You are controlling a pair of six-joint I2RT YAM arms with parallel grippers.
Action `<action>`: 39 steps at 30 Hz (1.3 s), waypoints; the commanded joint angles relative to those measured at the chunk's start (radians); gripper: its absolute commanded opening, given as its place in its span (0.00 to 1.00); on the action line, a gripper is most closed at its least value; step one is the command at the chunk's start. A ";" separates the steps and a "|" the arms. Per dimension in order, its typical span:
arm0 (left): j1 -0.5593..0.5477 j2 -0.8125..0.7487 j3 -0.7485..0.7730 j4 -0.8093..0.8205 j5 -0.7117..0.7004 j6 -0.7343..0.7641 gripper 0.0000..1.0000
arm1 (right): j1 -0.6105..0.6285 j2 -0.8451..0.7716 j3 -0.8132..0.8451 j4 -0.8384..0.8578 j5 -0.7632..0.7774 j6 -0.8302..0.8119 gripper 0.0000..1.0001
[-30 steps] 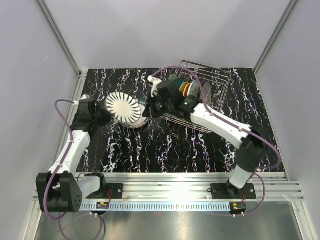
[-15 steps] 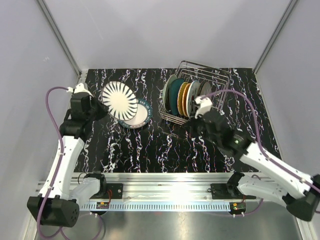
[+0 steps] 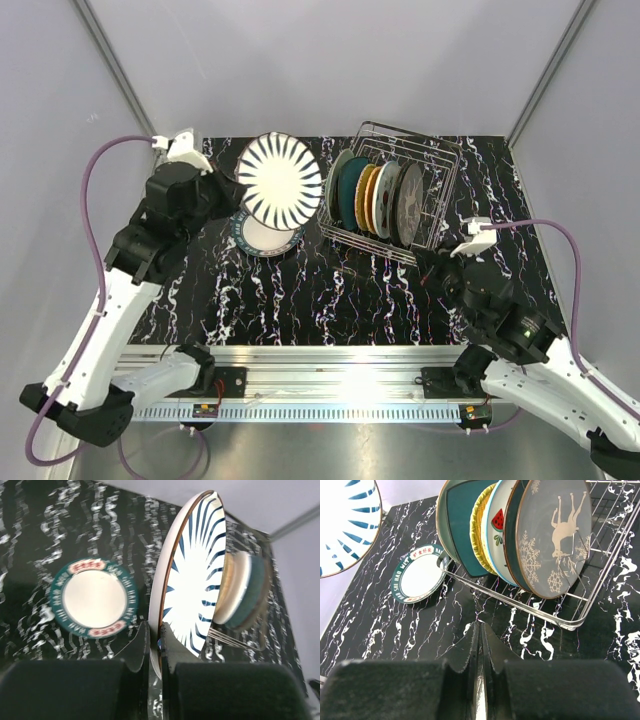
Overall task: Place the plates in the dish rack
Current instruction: Insert the plate into the dish rack
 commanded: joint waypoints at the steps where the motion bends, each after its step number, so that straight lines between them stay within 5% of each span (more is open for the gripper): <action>1: -0.094 0.050 0.128 0.153 -0.052 -0.020 0.00 | -0.002 -0.012 -0.004 0.024 0.039 0.036 0.11; 7: -0.356 0.197 0.279 0.158 -0.188 0.006 0.00 | -0.002 0.000 0.017 0.089 -0.030 0.031 0.11; 16: -0.591 0.497 0.569 0.176 -0.294 0.044 0.00 | -0.002 0.014 0.036 0.123 0.008 0.020 0.11; 28: -0.671 0.702 0.751 0.196 -0.331 0.084 0.00 | -0.070 0.139 0.051 0.213 0.177 -0.003 0.14; 32: -0.682 0.722 0.749 0.235 -0.359 0.109 0.00 | -0.273 0.231 0.056 0.237 -0.008 0.066 0.14; 39: -0.688 0.791 0.781 0.314 -0.389 0.184 0.00 | -0.360 0.379 0.086 0.337 -0.102 0.066 0.14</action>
